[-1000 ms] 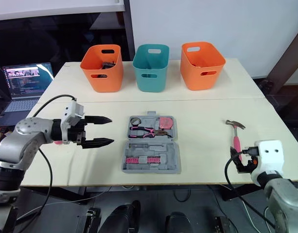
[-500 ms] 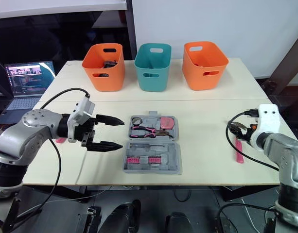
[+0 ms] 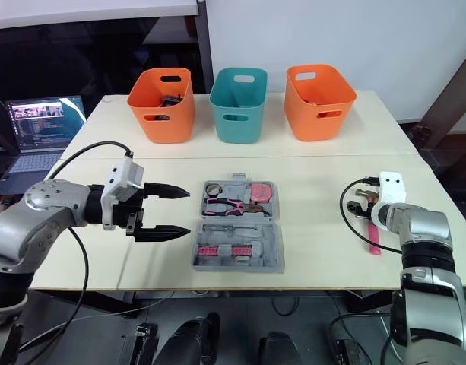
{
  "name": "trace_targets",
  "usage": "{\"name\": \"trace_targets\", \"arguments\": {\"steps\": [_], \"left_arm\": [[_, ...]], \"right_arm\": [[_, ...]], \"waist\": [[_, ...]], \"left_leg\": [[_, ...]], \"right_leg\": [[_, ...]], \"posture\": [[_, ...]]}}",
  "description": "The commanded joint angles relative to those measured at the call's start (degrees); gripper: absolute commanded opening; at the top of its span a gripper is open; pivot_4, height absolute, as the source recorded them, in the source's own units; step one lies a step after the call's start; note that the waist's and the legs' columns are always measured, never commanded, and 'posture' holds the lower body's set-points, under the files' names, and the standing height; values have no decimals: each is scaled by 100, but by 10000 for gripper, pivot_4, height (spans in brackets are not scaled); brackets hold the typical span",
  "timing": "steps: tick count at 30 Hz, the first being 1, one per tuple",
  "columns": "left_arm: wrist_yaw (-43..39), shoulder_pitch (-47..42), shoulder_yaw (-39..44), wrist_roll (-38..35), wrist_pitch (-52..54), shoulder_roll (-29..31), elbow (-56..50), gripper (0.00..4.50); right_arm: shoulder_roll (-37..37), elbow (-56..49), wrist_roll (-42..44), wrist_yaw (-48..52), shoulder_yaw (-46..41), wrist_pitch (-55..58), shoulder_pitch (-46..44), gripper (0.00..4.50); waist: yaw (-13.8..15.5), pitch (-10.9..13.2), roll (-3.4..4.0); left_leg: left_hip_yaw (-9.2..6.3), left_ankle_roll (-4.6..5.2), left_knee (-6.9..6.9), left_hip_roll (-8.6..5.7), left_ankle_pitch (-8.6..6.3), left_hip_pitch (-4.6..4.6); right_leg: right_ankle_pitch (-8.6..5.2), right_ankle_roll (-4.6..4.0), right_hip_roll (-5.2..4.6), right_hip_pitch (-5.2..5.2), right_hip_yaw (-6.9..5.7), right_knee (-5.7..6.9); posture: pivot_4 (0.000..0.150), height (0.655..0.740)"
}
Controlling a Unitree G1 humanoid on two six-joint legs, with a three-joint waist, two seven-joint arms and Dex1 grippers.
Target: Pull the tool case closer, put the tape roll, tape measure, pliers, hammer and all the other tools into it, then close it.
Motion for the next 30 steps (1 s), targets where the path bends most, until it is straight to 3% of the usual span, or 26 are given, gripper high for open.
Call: {"name": "trace_targets", "arguments": {"steps": [1, 5, 9, 14, 18, 24, 30], "left_arm": [[90, 109, 284, -109, -4, 154, -263, 45000], [175, 155, 276, -133, -9, 181, -285, 45000], [189, 155, 258, -111, -63, 191, -214, 45000], [200, 87, 233, -81, -125, 170, -104, 45000], [205, 81, 226, -68, -168, 166, -73, 45000], [188, 54, 150, -29, -223, 120, 13, 45000], [147, 33, 65, -2, -299, 105, 108, 45000]], "right_arm": [[-6, 642, -78, 103, -61, -285, -322, 44198], [42, 1095, -84, 204, -91, -444, -494, 44198], [65, 1342, -138, 286, -58, -580, -582, 27248], [-9, 1039, -201, 356, -33, -516, -482, 707], [-125, 135, -165, 389, -35, -104, -243, 269], [-176, -2026, 177, 269, -324, 1252, 175, 269], [329, -4166, 541, -187, -687, 2763, 573, 269]], "waist": [[-1, 0, -1], [-1, 3, -5], [-11, 4, -7], [-32, 4, -8], [1, 6, -6], [12, 8, -2], [22, 8, -3]], "left_leg": [[0, 0, 1, 0, 0, 0], [-1, -1, 1, 0, 0, 2], [-2, -1, 5, 1, 0, 4], [-1, -2, 2, 9, 0, 5], [-2, -2, 2, 10, 1, 4], [-1, -2, 0, 8, 0, 0], [-5, -3, -6, 8, 0, -1]], "right_leg": [[0, 0, 0, 2, 0, 0], [0, 0, 2, 5, 0, -1], [3, 2, 3, 6, 1, -1], [4, 0, 10, 5, 2, -1], [4, -1, 12, 4, 3, -1], [4, 0, 6, -3, 5, -1], [4, -1, -2, -6, 5, -2]], "posture": [[1500, 7400], [1500, 7400], [1500, 7400], [1500, 7400], [1500, 7400], [1500, 7400], [1500, 7400]]}}
